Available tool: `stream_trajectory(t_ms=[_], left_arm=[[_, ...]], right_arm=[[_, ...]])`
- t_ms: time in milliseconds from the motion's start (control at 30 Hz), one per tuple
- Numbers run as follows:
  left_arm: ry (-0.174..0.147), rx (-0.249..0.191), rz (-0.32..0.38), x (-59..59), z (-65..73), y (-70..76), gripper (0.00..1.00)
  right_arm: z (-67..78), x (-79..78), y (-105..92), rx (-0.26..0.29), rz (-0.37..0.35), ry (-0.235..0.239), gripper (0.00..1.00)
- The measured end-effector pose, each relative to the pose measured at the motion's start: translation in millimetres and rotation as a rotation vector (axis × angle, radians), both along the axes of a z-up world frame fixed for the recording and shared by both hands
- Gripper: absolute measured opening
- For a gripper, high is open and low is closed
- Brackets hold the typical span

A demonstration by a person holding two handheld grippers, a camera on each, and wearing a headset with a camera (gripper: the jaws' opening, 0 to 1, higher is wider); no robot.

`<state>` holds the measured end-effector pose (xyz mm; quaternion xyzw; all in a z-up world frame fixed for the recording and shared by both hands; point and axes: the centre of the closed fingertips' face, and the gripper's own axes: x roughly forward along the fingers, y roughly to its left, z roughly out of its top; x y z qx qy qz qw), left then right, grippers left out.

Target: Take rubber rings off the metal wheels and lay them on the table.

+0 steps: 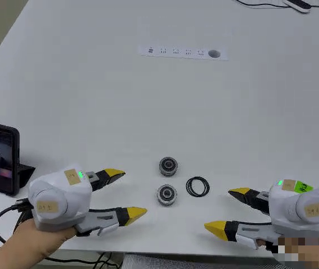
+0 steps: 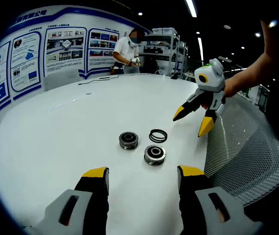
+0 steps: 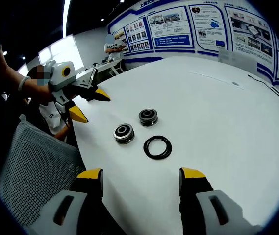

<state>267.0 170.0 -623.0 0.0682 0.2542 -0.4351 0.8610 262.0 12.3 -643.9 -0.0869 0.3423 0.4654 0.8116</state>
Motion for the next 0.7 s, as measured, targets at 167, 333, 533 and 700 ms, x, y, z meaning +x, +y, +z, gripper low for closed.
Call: stream_trajectory(t_ms=[167,333,533,700], left_arm=[[-0.012,-0.003,0.003,-7.5,1.4,3.9,0.61],[-0.017,-0.005,0.029,-9.5,1.5,11.4,0.62],[-0.029,-0.013,0.062,-10.6,4.6,19.2,0.67],[-0.035,-0.016,0.076,-12.2,5.1,21.3,0.7]], right_arm=[[1.9,-0.7,1.5,0.01,-0.002,-0.038,0.77],[-1.5,-4.0,-1.7,0.001,-0.013,-0.039,0.79],[-1.1,-8.8,-3.6,0.006,-0.024,-0.053,0.83],[3.6,-8.5,-3.0,0.02,-0.03,-0.082,0.88]])
